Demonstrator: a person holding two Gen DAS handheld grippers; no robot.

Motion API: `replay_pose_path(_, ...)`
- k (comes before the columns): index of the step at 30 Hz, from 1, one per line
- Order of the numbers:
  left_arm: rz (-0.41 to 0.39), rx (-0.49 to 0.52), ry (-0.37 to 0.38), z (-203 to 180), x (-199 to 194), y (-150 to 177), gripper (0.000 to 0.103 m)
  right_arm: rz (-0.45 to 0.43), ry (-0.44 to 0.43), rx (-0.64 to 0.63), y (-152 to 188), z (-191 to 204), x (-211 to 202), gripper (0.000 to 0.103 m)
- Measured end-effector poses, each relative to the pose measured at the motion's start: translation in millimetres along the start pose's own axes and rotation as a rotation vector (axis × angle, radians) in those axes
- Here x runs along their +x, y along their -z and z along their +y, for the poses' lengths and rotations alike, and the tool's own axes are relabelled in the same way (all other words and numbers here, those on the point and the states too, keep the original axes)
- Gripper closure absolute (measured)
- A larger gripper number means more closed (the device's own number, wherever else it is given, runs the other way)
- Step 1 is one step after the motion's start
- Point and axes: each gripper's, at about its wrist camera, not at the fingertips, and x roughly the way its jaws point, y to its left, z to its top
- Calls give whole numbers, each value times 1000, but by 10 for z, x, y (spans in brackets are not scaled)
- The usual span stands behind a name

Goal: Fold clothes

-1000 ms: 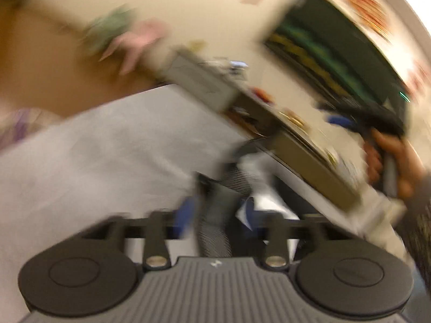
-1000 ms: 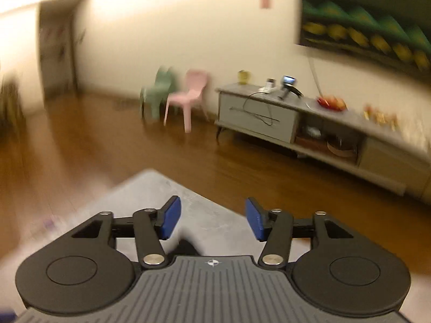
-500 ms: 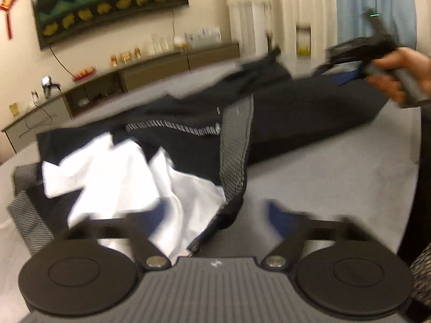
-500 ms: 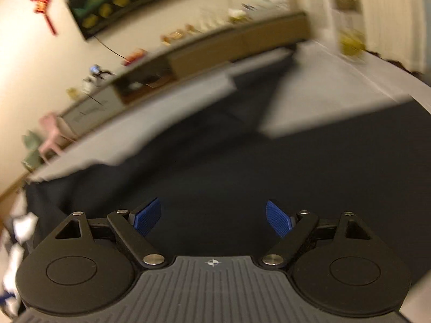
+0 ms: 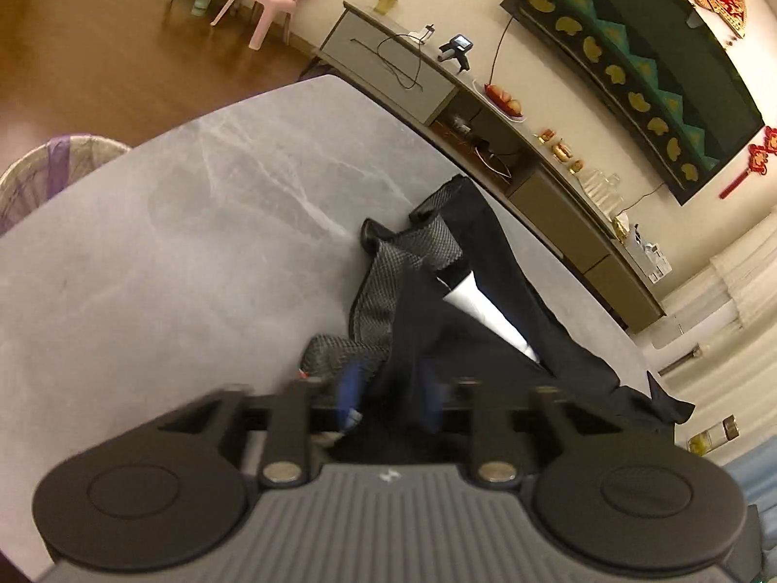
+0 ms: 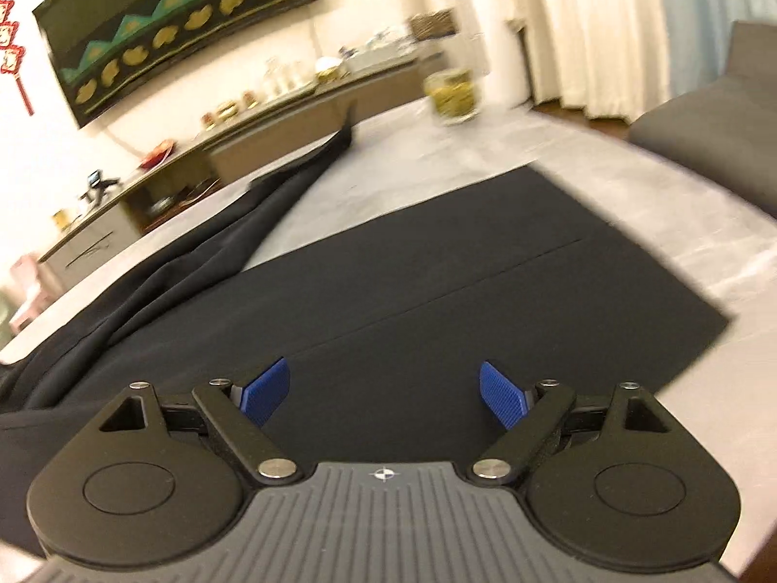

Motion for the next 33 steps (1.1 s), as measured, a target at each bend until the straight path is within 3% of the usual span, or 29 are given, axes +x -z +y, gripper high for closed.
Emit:
replay_pose_path(2, 3, 49, -1, -93, -5, 61, 15, -32, 52, -27, -11, -143, -56, 10)
replay_pose_path(3, 14, 73, 2, -144, 42, 102, 9, -42, 80, -40, -26, -231, -74, 9)
replay_pose_path(10, 85, 164, -73, -399, 428, 344, 9, -25, 198, -47, -183, -723, 121, 7)
replay_pose_path(11, 82, 185, -88, -413, 459, 363, 12, -6, 194, -43, -192, -763, 184, 7)
replay_pose_path(13, 77, 234, -118, -454, 531, 377, 35, 23, 178, -46, -192, -795, 292, 12)
replay_pose_path(14, 81, 254, -138, -461, 575, 376, 62, 20, 173, -70, -191, -760, 316, 17)
replay_pose_path(15, 85, 258, -158, -446, 606, 361, 80, 22, 167, -103, -190, -711, 336, 33)
replay_pose_path(16, 86, 245, -163, -417, 622, 321, 85, 26, 157, -132, -198, -649, 358, 58)
replay_pose_path(17, 80, 219, -170, -358, 606, 271, 91, 33, 136, -157, -211, -580, 388, 68)
replay_pose_path(19, 63, 177, -191, -236, 556, 179, 96, 51, 84, -204, -225, -430, 462, 93)
replay_pose_path(21, 51, 146, -208, -121, 493, 125, 97, 61, 20, -238, -210, -296, 510, 102)
replay_pose_path(23, 42, 139, -245, -40, 408, 114, 97, 76, -99, -231, -187, -179, 540, 103)
replay_pose_path(26, 26, 124, -299, 85, 282, 100, 97, 77, -142, -191, -133, -141, 517, 103)
replay_pose_path(29, 40, 110, -289, 194, 175, 61, 96, 67, -92, -156, -85, -227, 403, 101)
replay_pose_path(30, 43, 106, -280, 208, 143, 49, 96, 64, -68, -138, -76, -288, 328, 90)
replay_pose_path(31, 43, 110, -261, 198, 110, 38, 95, 59, -45, -118, -62, -348, 244, 74)
replay_pose_path(32, 41, 119, -241, 172, 77, 32, 93, 49, -22, -99, -39, -413, 146, 38)
replay_pose_path(33, 34, 128, -230, 133, 53, 27, 92, 31, -3, -88, -10, -483, 47, 10)
